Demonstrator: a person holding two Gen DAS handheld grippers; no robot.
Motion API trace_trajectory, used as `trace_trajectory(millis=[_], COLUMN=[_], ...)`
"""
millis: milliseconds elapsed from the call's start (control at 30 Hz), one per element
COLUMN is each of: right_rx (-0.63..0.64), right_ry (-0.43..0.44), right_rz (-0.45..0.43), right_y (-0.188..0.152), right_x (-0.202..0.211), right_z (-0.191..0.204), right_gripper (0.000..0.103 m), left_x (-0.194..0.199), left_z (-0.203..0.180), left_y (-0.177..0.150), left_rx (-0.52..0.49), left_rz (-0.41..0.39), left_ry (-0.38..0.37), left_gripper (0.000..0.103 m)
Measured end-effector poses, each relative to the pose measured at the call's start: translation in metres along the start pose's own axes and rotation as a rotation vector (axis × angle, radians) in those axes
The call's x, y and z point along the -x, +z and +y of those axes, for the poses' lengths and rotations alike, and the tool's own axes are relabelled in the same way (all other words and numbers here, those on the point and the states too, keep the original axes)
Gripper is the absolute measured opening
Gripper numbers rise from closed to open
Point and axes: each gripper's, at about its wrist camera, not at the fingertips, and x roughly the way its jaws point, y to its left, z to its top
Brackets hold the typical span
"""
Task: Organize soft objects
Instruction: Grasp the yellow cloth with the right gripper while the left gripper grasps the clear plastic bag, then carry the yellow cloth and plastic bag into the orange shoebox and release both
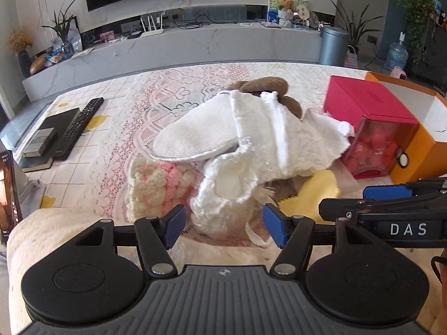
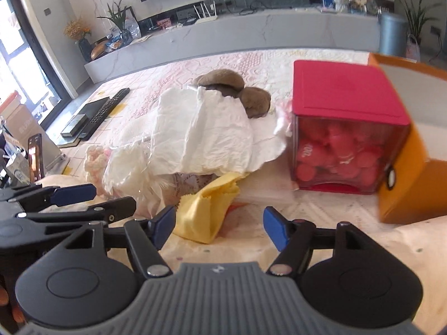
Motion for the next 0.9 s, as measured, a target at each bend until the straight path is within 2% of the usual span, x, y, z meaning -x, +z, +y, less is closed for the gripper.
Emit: trace_trajectory(millis=[100, 167, 267, 433, 567, 600, 667, 733, 767, 800, 867, 900], right_rx=[-0.037, -0.057, -0.098, -0.163, -0.167, -0.158, -0.142, -0.119, -0.113, -0.112, -0.101, -0.095], right_ry=[0.015, 0.024, 0.052, 0.114, 0.147, 0.156, 0.142, 0.127, 0.118, 0.105, 0.081, 0.069], right_rz=[0.036, 0.069, 0.101, 0.099, 0.092, 0.091, 0.083, 0.068, 0.063, 0.056, 0.039, 0.032], right_y=[0.004, 0.005, 0.004, 0.006, 0.007, 0.006, 0.005, 0.004, 0.002, 0.001, 0.000, -0.002], right_x=[-0.019, -0.033, -0.047, -0.052, -0.045, -0.043, -0.035, -0.028, -0.024, -0.019, -0.009, -0.004], right_z=[-0.006, -0.010, -0.014, -0.019, -0.024, -0.024, -0.022, -0.021, -0.023, -0.025, -0.028, -0.030], right_gripper=[0.068, 0.067, 0.064, 0.037, 0.024, 0.014, 0.012, 0.004, 0.004, 0.004, 0.004, 0.004], left_x=[-0.009, -0.011, -0.013, -0.024, -0.026, -0.026, -0.026, -0.028, -0.031, -0.033, -0.037, -0.036], left_z=[0.008, 0.014, 0.014, 0.006, 0.000, -0.003, -0.006, -0.010, -0.013, -0.016, -0.021, -0.022], left_y=[0.003, 0.005, 0.009, 0.017, 0.017, 0.017, 0.016, 0.017, 0.016, 0.016, 0.015, 0.014], left_rx=[0.039, 0.078, 0.093, 0.073, 0.050, 0.037, 0.013, -0.008, -0.021, -0.036, -0.065, -0.070], left_rz=[0.017, 0.009, -0.013, -0.026, -0.037, -0.041, -0.043, -0.031, -0.030, -0.028, -0.006, -0.012], left_ry=[-0.023, -0.072, -0.071, -0.054, -0.057, -0.054, -0.052, -0.042, -0.030, -0.019, 0.002, 0.010], left_gripper=[0.076, 0.084, 0.088, 0.089, 0.089, 0.089, 0.090, 0.090, 0.090, 0.089, 0.075, 0.074])
